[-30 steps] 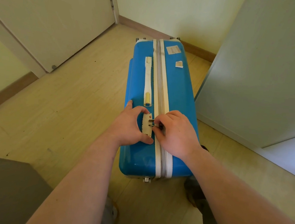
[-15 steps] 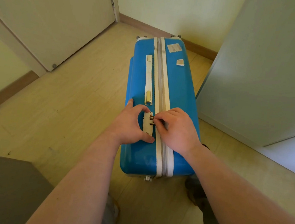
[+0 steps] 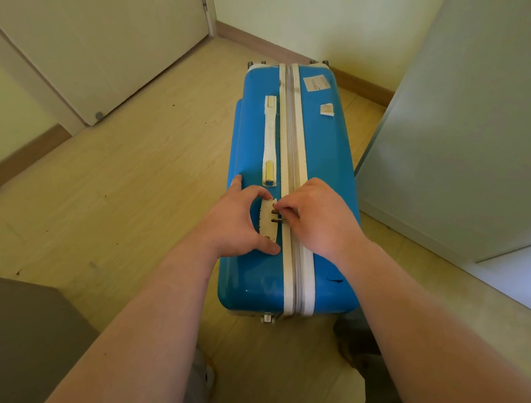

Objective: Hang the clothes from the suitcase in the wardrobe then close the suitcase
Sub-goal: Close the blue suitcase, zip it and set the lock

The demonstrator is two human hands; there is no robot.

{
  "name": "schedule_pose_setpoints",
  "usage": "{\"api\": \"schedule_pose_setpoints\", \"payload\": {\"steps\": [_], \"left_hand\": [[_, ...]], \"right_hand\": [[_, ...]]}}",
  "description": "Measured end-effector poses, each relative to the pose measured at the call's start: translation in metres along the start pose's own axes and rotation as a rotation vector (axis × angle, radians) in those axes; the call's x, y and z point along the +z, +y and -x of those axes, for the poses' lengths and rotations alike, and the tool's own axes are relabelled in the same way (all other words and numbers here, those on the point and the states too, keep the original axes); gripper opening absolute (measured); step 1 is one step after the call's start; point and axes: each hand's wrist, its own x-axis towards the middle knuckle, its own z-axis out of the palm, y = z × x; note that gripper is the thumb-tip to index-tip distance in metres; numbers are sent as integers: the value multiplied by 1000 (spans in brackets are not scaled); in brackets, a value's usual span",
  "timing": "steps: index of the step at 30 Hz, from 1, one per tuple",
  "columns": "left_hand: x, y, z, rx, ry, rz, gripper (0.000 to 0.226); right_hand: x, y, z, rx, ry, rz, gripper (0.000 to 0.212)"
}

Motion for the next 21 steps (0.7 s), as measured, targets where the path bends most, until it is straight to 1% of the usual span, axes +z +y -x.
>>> {"api": "schedule_pose_setpoints", "payload": {"steps": [3,7,10,12,16,18,21], "left_hand": [[0,0,1,-1,-1,1,92],[-1,-1,1,-6,-6,-1,92],[-1,-1,1,1,-5,-7,93],[-1,-1,1,4,-1,-7,92],[0,-1,-1,15,9,-11,91],[0,-2,-1,16,11,-15,91],[0,-2,-1,17,10,-19,92]], "right_hand": [[-4,-4,-8,-24,-76,119,21],[-10,-5,-9,31,-96,82,26],[-12,-1,0,85,-18,-113,25],[-8,2,7,53,66,-187,22],[13,5,14,20,186,-163,15],[19,4,15,21,218,-150,13],[21,3,13,62,234,-210,12]]}}
